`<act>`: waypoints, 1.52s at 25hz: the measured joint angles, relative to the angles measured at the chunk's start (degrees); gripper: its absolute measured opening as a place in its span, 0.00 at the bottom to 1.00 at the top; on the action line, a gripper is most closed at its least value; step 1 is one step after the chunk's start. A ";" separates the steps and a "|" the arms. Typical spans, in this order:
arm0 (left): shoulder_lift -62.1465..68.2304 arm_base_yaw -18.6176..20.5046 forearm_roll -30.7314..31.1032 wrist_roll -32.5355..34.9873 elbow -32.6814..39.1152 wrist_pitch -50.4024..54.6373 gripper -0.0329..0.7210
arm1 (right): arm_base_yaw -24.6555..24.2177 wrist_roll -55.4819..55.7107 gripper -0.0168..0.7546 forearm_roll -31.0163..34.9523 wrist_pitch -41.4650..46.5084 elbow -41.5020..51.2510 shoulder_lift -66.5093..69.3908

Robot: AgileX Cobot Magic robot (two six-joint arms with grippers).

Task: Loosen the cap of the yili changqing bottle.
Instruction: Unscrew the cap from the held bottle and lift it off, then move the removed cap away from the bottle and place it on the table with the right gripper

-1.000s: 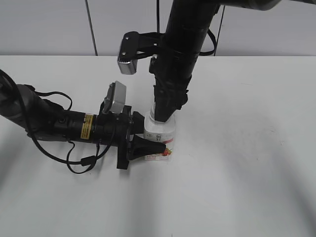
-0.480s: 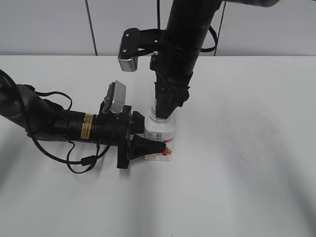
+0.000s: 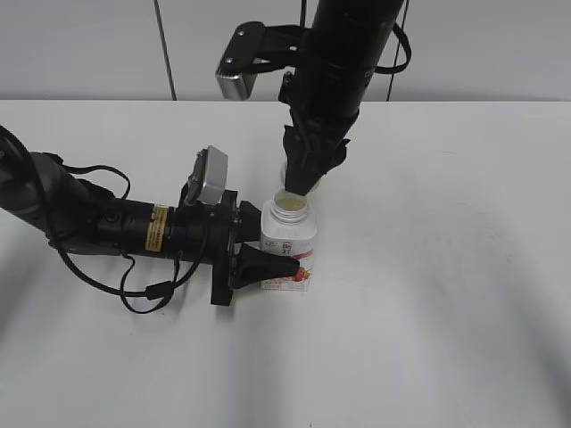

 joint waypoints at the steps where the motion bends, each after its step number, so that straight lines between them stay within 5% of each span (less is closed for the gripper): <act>1: 0.00 0.00 0.00 0.00 0.00 0.00 0.55 | 0.00 1.35 0.52 -0.08 0.00 0.00 -0.53; 14: 0.00 0.00 0.00 0.00 0.00 0.00 0.55 | -1.70 33.58 0.52 -11.57 -0.05 0.00 -3.88; 23: 0.00 0.05 0.00 0.00 0.00 0.00 0.55 | -15.92 48.96 0.52 -12.18 -6.39 8.50 -3.88; 28: 0.00 0.05 -0.01 0.00 0.00 -0.06 0.55 | -24.80 51.16 0.52 -5.31 -13.80 17.91 -3.88; 38: 0.00 0.05 -0.05 0.00 0.00 -0.07 0.55 | -33.46 51.50 0.52 0.10 -25.29 31.26 -3.88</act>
